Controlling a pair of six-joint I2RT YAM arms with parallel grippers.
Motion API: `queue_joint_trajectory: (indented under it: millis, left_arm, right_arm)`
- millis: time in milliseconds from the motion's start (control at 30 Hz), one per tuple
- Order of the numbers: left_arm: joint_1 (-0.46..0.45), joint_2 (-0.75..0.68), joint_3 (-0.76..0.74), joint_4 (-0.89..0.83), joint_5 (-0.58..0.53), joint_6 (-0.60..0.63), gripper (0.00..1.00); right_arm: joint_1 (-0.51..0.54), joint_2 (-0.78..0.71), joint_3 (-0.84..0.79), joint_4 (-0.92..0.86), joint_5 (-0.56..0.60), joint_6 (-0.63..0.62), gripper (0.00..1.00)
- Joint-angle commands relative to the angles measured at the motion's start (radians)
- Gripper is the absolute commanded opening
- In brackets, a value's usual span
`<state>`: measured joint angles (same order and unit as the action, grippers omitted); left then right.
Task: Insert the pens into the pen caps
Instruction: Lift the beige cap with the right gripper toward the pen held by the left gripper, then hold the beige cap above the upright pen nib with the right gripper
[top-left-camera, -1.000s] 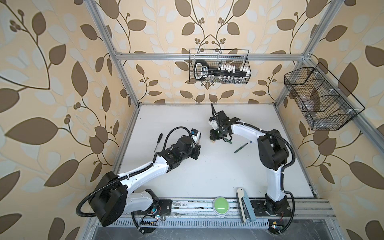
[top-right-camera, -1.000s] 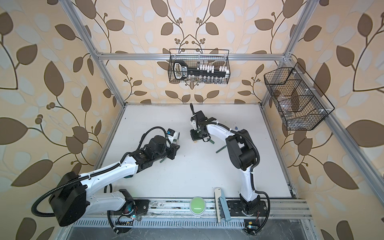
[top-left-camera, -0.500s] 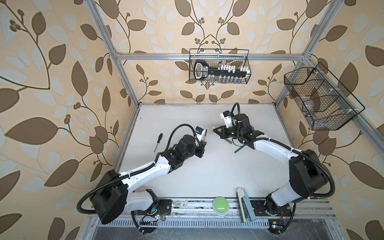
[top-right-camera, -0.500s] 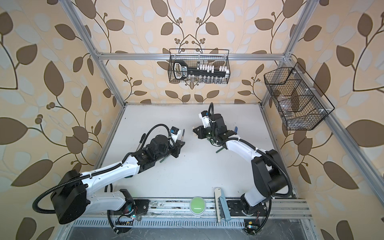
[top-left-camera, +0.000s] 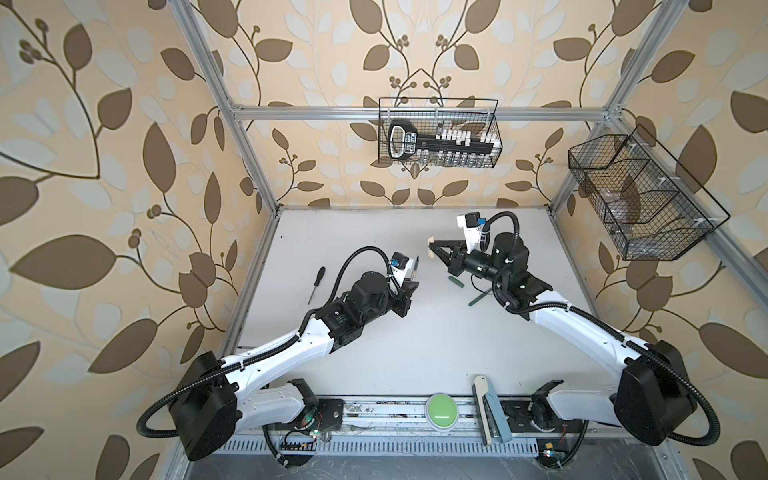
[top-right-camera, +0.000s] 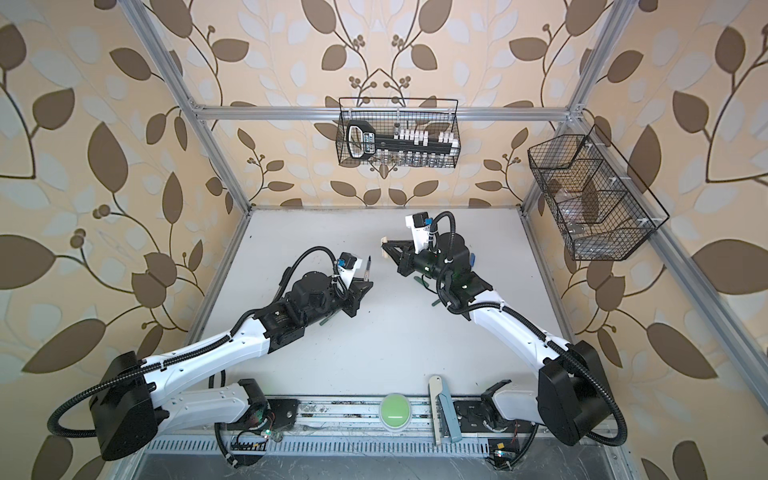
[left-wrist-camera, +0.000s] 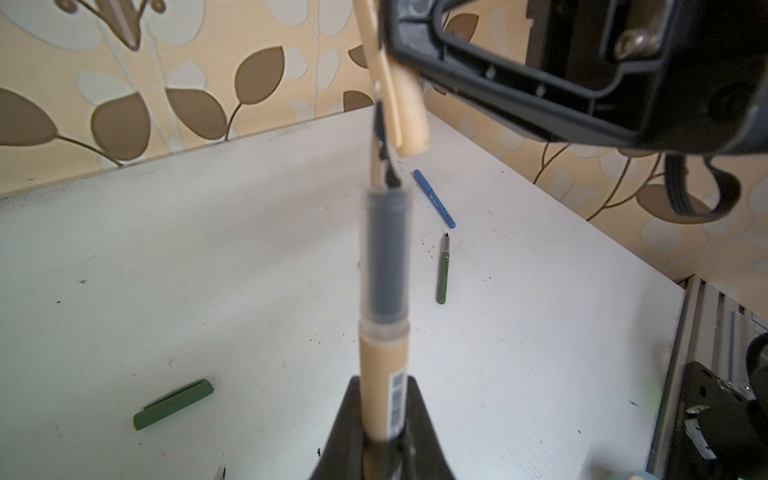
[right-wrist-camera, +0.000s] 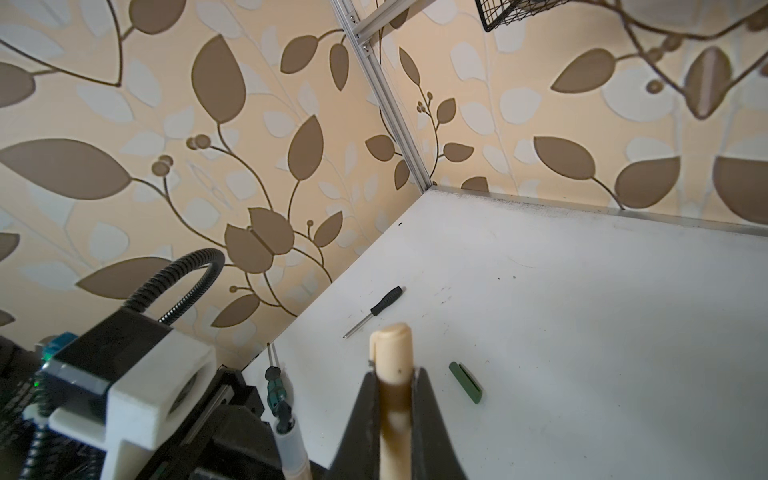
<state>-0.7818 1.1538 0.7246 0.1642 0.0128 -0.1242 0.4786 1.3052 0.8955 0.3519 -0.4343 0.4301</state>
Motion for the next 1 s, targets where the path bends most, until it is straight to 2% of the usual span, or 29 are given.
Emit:
queue_joint_trajectory:
  millis: [0, 400, 633, 967]
  left_arm:
    - [0.001, -0.008, 0.009, 0.053, 0.016, 0.017, 0.0]
    - [-0.03, -0.072, 0.034, 0.052, 0.082, 0.007, 0.0]
    - [-0.066, -0.127, 0.027, 0.061, 0.073, 0.029, 0.0]
    - [-0.074, -0.138, 0.029, 0.05, 0.074, 0.039, 0.0]
  right_arm:
    - [0.015, -0.043, -0.013, 0.048, 0.0, 0.015, 0.11]
    - [0.028, -0.111, -0.023, 0.195, -0.033, 0.123, 0.12]
    - [0.055, -0.139, 0.015, 0.201, -0.056, 0.106, 0.13]
    - [0.066, -0.124, 0.028, 0.268, -0.106, 0.149, 0.14]
